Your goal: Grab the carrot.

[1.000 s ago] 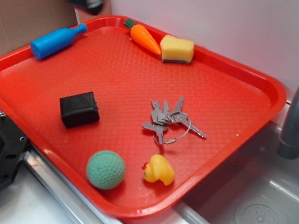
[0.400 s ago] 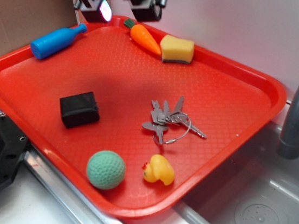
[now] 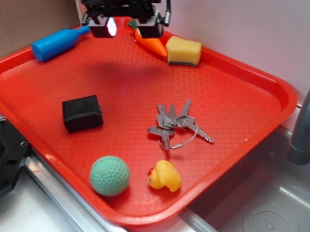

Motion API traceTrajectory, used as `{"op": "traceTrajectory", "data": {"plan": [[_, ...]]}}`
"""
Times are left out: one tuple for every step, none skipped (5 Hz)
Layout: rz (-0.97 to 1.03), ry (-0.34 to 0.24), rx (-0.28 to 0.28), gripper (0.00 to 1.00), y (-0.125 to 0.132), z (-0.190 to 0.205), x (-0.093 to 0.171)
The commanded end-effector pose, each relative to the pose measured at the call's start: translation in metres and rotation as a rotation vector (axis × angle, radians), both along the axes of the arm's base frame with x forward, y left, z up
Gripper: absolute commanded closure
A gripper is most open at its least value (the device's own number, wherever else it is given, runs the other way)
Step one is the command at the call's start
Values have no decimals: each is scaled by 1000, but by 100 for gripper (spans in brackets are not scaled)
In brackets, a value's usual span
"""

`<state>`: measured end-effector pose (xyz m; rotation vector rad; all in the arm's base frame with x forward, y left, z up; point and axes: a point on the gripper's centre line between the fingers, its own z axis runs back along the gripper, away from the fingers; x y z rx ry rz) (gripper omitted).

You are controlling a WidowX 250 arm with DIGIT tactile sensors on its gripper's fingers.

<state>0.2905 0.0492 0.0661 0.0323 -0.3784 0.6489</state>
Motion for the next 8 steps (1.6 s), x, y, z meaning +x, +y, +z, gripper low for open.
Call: {"op": "traceTrajectory", "data": {"plan": [[12,-52,28,0,21,14,46],[40,-5,21,0,32,-8,57],[41,34,20,0,41,-22,57],[46,74,-19,12,43,-25,44],[55,123,-98,100,38,-19,5],[-24,226,-170,100,26,-6,-34],[-133,352,-221,100,13,16,-68],[-227,352,-166,100,-5,56,-91]]}}
